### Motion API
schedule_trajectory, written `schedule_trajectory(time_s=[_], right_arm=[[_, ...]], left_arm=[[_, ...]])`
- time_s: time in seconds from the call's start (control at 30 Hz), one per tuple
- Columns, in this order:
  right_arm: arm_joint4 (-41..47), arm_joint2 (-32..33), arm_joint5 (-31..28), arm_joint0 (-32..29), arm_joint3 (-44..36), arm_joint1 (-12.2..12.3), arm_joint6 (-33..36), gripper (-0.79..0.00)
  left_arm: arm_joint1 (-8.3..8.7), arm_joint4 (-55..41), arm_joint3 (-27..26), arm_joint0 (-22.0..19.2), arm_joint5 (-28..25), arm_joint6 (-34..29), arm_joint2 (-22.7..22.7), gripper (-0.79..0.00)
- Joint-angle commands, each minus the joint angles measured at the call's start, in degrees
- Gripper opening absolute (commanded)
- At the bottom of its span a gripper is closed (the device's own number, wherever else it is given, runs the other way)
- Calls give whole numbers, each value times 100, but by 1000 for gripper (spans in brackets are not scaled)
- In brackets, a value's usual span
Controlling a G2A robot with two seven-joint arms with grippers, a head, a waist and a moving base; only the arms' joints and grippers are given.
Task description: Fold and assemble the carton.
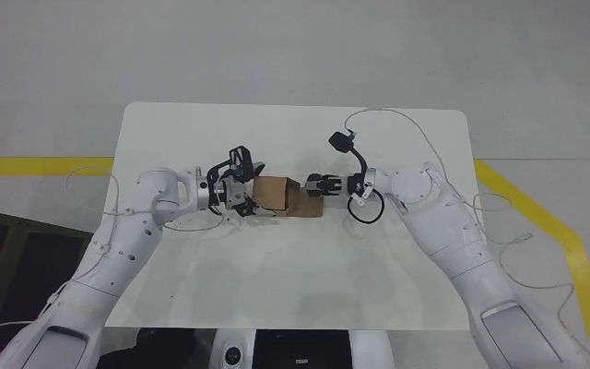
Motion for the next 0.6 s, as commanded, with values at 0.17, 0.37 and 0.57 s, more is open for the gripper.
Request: schedule_trajectory(time_s=[0.17, 0.37, 0.57], right_arm=[[111, -313, -330, 327, 313, -126, 355, -785], [232, -534, -405, 478, 489, -215, 665, -785], [353, -560, -341, 500, 465, -240, 732, -785]], left_arm=[[-1, -11, 5, 3, -2, -3, -17, 0], [-4, -19, 21, 5, -4, -13, -20, 0], [-9, -29, 42, 0, -6, -22, -17, 0]])
